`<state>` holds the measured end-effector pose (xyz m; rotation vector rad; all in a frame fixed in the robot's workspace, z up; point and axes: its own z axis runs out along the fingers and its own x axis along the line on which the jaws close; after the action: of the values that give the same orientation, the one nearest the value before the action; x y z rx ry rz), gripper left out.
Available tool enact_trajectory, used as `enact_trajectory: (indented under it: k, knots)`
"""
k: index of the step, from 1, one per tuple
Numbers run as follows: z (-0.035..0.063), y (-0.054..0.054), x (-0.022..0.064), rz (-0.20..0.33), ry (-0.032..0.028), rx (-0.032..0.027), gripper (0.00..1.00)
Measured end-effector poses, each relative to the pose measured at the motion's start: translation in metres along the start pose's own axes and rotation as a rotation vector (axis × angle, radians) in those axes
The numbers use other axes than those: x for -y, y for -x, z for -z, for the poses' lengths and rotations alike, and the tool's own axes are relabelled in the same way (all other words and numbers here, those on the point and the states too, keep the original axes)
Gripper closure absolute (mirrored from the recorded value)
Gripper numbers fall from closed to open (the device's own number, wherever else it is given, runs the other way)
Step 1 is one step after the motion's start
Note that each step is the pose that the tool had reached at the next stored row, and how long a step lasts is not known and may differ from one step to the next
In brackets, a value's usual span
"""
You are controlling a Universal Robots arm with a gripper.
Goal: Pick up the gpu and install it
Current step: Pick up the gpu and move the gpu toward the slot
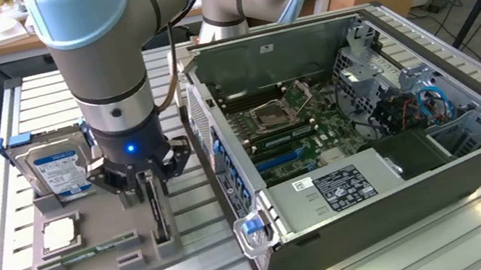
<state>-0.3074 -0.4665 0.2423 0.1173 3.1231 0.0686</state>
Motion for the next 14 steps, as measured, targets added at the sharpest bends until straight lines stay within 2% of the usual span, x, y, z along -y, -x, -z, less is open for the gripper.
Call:
enact_trajectory:
  k: [14]
  knots:
    - [-0.0052, -0.0001, 0.0002, 0.000, 0.0000, 0.0000, 0.57]
